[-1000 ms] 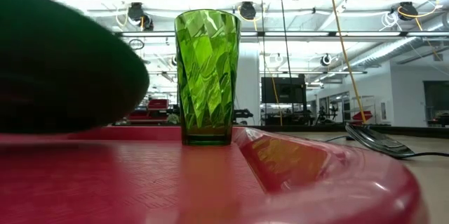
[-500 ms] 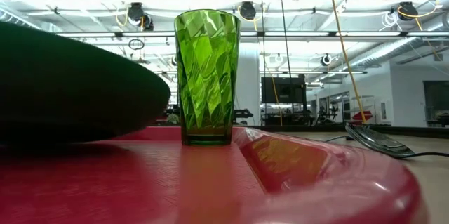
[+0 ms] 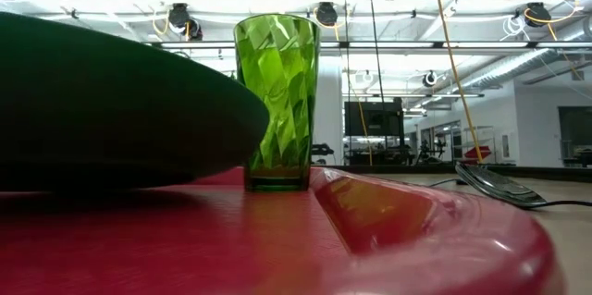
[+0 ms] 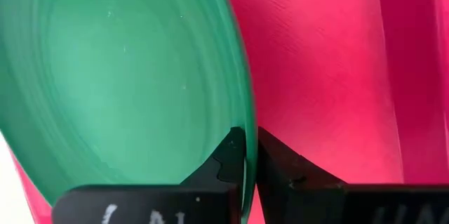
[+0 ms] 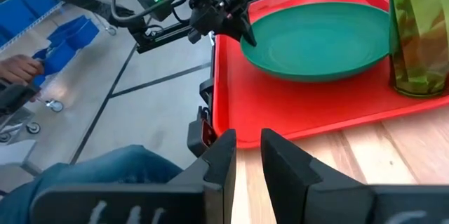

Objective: Pick and place plate/cup/fork/spoon on tray
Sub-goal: Put the green plate on the red tray, then put the purple fork on the red tray to the left of the green plate

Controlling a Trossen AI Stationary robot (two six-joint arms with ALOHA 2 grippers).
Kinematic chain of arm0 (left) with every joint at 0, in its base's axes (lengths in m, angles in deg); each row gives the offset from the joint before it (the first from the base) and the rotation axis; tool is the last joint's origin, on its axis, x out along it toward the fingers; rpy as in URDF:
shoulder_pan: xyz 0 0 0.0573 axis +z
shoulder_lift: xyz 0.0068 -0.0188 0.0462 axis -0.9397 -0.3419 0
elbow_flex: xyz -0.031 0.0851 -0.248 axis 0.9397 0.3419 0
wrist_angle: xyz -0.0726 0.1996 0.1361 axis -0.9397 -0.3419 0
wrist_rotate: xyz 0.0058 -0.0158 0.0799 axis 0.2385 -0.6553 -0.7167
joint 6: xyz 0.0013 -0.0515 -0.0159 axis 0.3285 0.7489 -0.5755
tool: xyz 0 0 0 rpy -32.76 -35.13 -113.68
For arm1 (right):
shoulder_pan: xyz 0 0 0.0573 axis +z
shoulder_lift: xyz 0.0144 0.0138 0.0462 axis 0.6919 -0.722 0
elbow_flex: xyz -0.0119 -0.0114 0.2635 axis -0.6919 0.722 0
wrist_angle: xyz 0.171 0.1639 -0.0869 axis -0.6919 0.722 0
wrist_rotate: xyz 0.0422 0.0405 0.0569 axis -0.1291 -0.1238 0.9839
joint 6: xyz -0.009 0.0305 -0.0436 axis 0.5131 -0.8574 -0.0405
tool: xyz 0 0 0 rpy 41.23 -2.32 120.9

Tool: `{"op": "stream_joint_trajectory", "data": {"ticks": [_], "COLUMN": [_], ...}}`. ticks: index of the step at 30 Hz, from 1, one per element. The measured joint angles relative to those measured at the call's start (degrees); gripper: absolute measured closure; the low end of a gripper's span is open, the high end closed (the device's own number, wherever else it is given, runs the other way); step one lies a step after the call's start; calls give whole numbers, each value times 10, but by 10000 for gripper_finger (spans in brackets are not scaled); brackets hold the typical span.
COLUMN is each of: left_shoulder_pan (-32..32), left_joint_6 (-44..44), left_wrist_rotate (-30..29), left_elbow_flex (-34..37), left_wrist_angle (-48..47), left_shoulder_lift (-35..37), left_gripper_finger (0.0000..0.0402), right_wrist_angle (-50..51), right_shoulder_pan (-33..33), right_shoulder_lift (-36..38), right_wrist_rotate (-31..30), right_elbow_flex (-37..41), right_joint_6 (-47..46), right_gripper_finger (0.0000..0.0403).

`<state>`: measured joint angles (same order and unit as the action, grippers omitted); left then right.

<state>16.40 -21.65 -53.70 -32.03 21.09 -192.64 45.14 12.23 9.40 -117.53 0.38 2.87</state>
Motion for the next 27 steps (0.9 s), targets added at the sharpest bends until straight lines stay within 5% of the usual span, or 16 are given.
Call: {"op": "stream_joint_trajectory", "data": {"ticks": [7, 18, 27], "left_shoulder_pan": [-2, -5, -5], "left_joint_6": [11, 42, 70], "left_wrist_rotate": [29, 31, 49], "left_elbow_flex": [0, 0, -2], "left_wrist_angle": [-1, 15, 11], "left_shoulder_lift": [0, 0, 14], "left_gripper_finger": [373, 302, 300], "right_wrist_angle": [0, 0, 6], "right_shoulder_pan": [4, 4, 4], "right_shoulder_lift": [0, 0, -1], "right_wrist_rotate": [1, 0, -16], "right_elbow_flex": [0, 0, 0], "right_joint_6": [0, -4, -18], "right_gripper_finger": [342, 342, 342]}}
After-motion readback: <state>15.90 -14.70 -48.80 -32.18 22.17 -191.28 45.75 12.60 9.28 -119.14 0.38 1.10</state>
